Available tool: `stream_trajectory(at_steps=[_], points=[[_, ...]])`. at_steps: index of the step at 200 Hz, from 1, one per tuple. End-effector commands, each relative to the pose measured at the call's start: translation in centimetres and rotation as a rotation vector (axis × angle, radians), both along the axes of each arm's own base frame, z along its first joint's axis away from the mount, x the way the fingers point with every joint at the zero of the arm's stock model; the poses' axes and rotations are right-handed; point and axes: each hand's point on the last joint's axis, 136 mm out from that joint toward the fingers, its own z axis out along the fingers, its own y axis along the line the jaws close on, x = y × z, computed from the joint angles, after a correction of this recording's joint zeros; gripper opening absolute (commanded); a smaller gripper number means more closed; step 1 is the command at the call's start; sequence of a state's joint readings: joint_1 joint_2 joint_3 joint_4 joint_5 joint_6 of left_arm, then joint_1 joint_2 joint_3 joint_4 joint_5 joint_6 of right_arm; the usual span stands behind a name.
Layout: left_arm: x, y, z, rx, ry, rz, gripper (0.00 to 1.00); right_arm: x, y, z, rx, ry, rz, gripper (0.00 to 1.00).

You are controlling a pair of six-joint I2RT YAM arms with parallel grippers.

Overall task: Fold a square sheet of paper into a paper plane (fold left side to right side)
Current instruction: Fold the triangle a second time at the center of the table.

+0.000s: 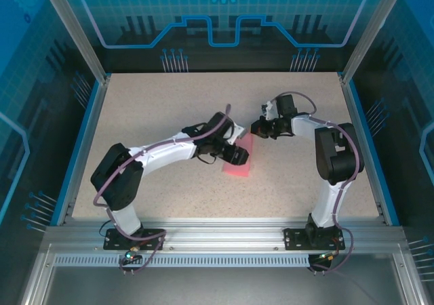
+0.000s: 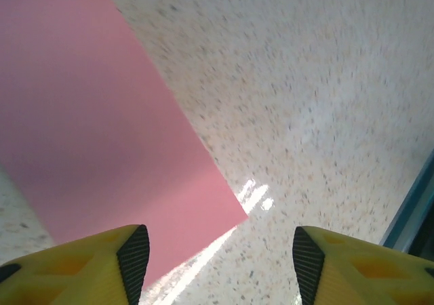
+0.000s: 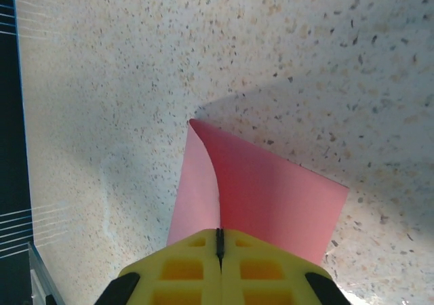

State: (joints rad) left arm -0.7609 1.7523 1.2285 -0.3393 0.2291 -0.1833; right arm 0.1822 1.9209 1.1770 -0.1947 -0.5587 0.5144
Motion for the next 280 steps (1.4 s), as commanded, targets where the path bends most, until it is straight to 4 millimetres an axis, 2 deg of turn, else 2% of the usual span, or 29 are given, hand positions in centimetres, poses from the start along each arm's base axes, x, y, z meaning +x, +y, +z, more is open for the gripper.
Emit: stream_trajectory(at_steps=[1, 44, 119, 159, 196, 213, 256, 280], points=[[-1.4, 0.0, 0.0, 0.125, -0.091, -0.089, 0.63, -1.2, -0.1, -0.7, 0.011, 0.079, 0.016, 0.04], [-2.2, -0.8, -1.9, 0.220, -0.133, -0.135, 0.68, -1.4, -0.2, -1.0, 0.011, 0.095, 0.015, 0.04], [-2.1, -2.1, -4.9, 0.409, -0.260, -0.197, 0.76, -1.4, -0.1, -1.4, 0.012, 0.108, 0.017, 0.04], [-1.6, -1.9, -6.0, 0.539, -0.350, -0.209, 0.76, -1.3, -0.1, -1.4, 0.008, 0.109, 0.018, 0.04], [-1.0, -1.4, -6.1, 0.603, -0.408, -0.179, 0.71, -1.2, -0.1, -1.7, 0.006, 0.114, 0.018, 0.04], [-1.0, -1.4, -6.0, 0.602, -0.406, -0.175, 0.62, -1.1, -0.2, -1.7, 0.003, 0.114, 0.018, 0.04], [-1.3, -1.6, -5.5, 0.572, -0.393, -0.171, 0.23, -1.0, -0.5, -1.6, -0.027, 0.104, 0.028, 0.06], [-1.6, -1.9, -5.2, 0.526, -0.344, -0.159, 0.09, -0.8, -0.6, -0.9, -0.035, 0.076, 0.036, 0.10]])
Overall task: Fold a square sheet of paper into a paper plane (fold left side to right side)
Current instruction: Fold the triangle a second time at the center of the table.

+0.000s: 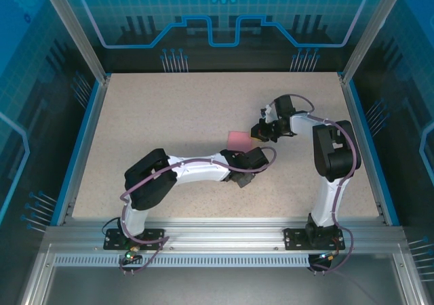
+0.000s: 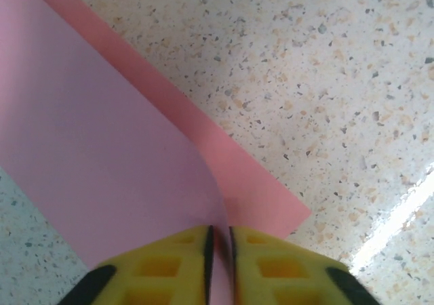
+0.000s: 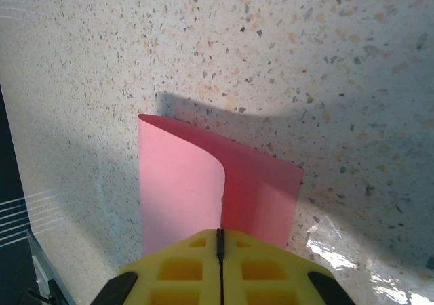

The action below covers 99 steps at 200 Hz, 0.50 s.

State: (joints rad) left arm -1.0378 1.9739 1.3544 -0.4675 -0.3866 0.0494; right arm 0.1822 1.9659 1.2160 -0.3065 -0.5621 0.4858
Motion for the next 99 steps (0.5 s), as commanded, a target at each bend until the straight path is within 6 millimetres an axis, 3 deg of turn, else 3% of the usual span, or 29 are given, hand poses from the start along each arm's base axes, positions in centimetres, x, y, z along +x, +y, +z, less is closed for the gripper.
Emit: stream_trajectory(at_steps=[1, 23, 65, 85, 99], points=[[-0.1, -0.4, 1.4, -0.050, 0.035, 0.015, 0.08, 0.4, -0.4, 0.9, -0.009, -0.024, 0.016, 0.10], [-0.4, -0.7, 2.0, -0.145, 0.133, 0.043, 0.02, 0.8, -0.8, 2.6, -0.026, -0.083, 0.014, 0.21], [0.1, -0.5, 3.4, -0.327, 0.301, 0.110, 0.05, -0.1, -3.4, 5.9, -0.090, -0.188, -0.043, 0.46], [0.5, -0.3, 3.9, -0.421, 0.386, 0.155, 0.08, -2.2, -4.2, 6.5, -0.097, -0.193, -0.058, 0.46], [0.9, -0.1, 4.0, -0.482, 0.443, 0.186, 0.08, -4.2, -4.0, 6.5, -0.075, -0.175, -0.049, 0.34]])
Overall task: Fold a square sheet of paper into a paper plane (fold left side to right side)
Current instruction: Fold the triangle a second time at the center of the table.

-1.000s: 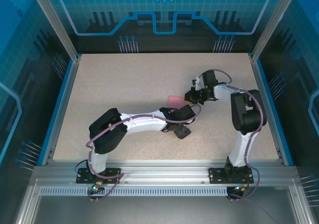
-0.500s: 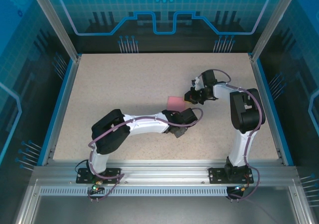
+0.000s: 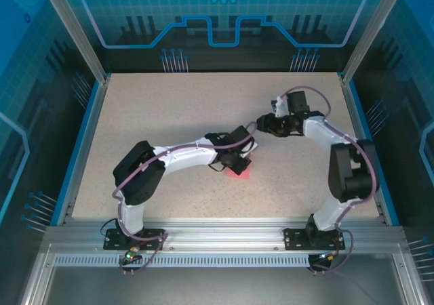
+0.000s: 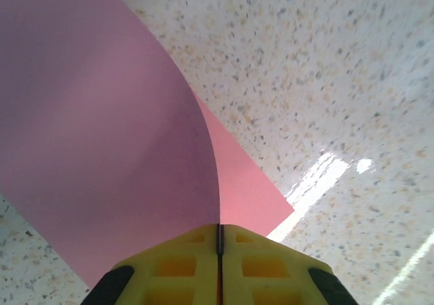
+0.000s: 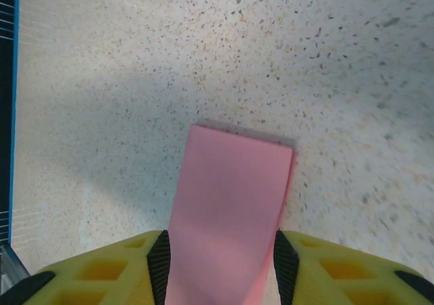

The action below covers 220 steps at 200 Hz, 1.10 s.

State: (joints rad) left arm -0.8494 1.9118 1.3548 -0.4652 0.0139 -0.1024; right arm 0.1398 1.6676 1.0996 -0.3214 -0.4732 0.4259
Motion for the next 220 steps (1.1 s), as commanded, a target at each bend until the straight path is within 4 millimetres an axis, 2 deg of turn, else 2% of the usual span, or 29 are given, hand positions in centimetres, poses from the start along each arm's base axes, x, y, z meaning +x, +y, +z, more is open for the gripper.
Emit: stream_trajectory(at_steps=[1, 18, 34, 70, 100, 136, 165, 220], points=[[-0.8, -0.8, 1.9, -0.176, 0.139, 0.034, 0.08, -3.1, -0.8, -0.6, -0.002, 0.042, -0.007, 0.33], [-0.3, -0.4, 1.9, -0.229, 0.194, 0.070, 0.08, -5.9, 0.1, -1.3, 0.045, 0.085, 0.014, 0.17], [0.0, 0.0, 1.6, -0.253, 0.229, 0.094, 0.09, -9.0, 1.2, -2.8, 0.072, 0.135, 0.046, 0.08], [-0.3, 0.7, 0.9, -0.235, 0.266, 0.101, 0.11, -12.7, 3.6, -5.2, 0.104, 0.213, 0.100, 0.02], [-0.3, 1.5, 0.4, -0.207, 0.265, 0.115, 0.13, -13.8, 5.4, -6.8, 0.087, 0.258, 0.156, 0.01], [-0.3, 2.1, 0.0, -0.180, 0.266, 0.126, 0.14, -14.0, 6.8, -7.9, 0.063, 0.279, 0.198, 0.01], [-0.3, 2.1, -0.2, -0.176, 0.272, 0.130, 0.14, -14.3, 6.9, -9.0, 0.028, 0.312, 0.207, 0.01], [-0.2, 2.4, -0.6, -0.156, 0.270, 0.128, 0.16, -14.9, 5.9, -10.4, -0.051, 0.355, 0.203, 0.00]])
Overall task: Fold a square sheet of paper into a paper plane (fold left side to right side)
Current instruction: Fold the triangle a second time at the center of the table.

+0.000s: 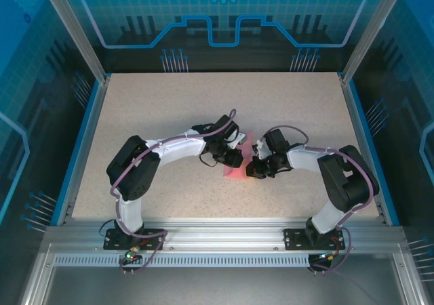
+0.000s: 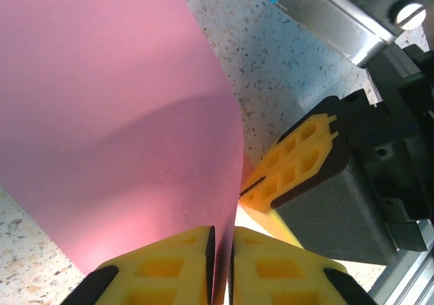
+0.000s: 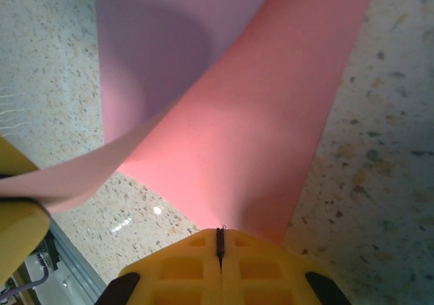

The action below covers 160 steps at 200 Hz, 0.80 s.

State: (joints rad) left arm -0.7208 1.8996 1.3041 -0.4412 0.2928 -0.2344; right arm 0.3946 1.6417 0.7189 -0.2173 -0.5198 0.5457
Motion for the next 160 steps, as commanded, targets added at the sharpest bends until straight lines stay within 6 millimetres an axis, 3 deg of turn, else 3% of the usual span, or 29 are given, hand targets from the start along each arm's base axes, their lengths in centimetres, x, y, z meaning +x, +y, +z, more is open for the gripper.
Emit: stream_trajectory(at_steps=[1, 42, 90, 160], points=[[-0.3, 1.0, -0.7, 0.029, 0.023, 0.003, 0.16, -0.5, -0.2, -0.6, -0.050, 0.022, 0.027, 0.00], [0.0, 1.2, -1.1, 0.036, 0.027, 0.013, 0.17, -1.3, -1.4, -1.5, -0.132, 0.058, 0.044, 0.00], [0.0, 1.0, -1.2, 0.021, 0.037, 0.012, 0.17, -1.0, -2.9, -1.4, -0.197, 0.044, 0.041, 0.00], [0.9, 1.5, -2.5, 0.059, 0.018, 0.025, 0.17, -1.0, -3.2, -1.2, -0.210, 0.037, 0.049, 0.00]])
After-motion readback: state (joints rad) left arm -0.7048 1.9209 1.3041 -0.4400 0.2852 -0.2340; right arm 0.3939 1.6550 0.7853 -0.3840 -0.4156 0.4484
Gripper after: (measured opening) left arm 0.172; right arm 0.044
